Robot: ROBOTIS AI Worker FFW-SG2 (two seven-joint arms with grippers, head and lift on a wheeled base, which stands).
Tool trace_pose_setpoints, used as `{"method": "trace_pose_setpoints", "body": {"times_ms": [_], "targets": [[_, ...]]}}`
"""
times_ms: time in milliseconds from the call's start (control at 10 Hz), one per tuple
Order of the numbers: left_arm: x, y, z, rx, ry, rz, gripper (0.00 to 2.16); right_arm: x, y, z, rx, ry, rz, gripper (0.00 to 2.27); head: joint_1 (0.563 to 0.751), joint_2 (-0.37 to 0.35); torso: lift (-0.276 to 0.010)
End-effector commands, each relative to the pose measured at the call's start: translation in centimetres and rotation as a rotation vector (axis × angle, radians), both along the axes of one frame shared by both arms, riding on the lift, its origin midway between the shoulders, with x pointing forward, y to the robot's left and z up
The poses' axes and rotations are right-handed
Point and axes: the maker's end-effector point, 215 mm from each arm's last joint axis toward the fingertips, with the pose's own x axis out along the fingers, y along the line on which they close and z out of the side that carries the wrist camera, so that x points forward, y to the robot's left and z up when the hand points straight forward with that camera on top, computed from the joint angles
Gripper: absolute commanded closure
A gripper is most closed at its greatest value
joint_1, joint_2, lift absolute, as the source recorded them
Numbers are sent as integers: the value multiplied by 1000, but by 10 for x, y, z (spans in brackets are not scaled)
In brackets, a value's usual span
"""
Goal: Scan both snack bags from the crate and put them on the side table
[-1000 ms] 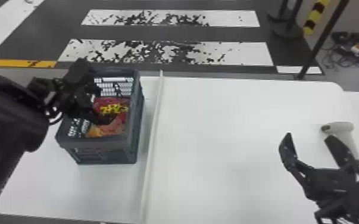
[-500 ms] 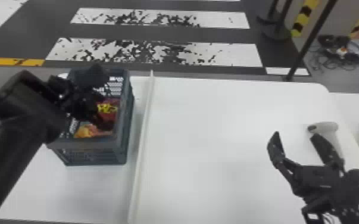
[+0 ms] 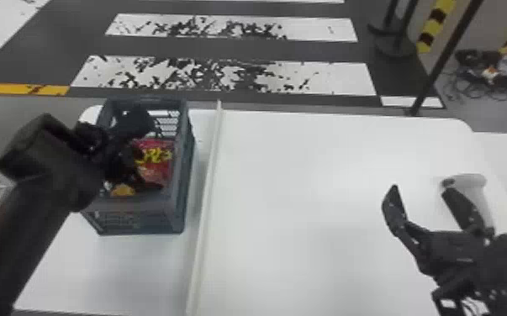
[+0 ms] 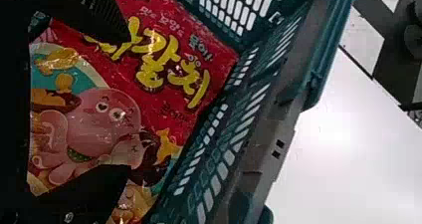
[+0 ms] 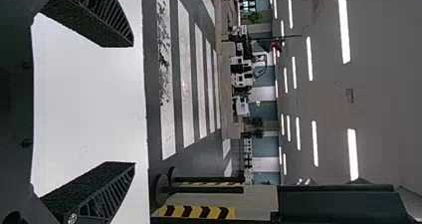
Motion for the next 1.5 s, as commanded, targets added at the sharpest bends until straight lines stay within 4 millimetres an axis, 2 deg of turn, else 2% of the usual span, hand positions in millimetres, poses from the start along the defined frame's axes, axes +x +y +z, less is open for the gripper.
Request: {"method": "trace_pose_setpoints", "body": {"times_ms": [0,100,300,400,500,900,1400], "targets": [[-9,1,-17,4,24,22,124,3,2,-1,0,2,6,76,695,26,-87],[-15,-2,-23,-10,60,17,380,3,2,-2,-1,3,8,76,695,34,-87],[-20,-10,-19,-58,107,8,842,4,1,-3,-1,6,7,76,695,27,-87],[-17,-7,-15,-87,97,42,1892,4,1,-6,2,10,5,76,695,22,-87],[-20,-1,-20,-89,88,85,2132,4,0,-7,1,12,5,76,695,24,-87],[-10,8,34,-313,14,163,2132,4,0,-8,3,15,5,80,695,33,-87],[-10,28,73,-453,-39,198,2132,3,1,-10,4,23,5,80,695,53,-87]]}}
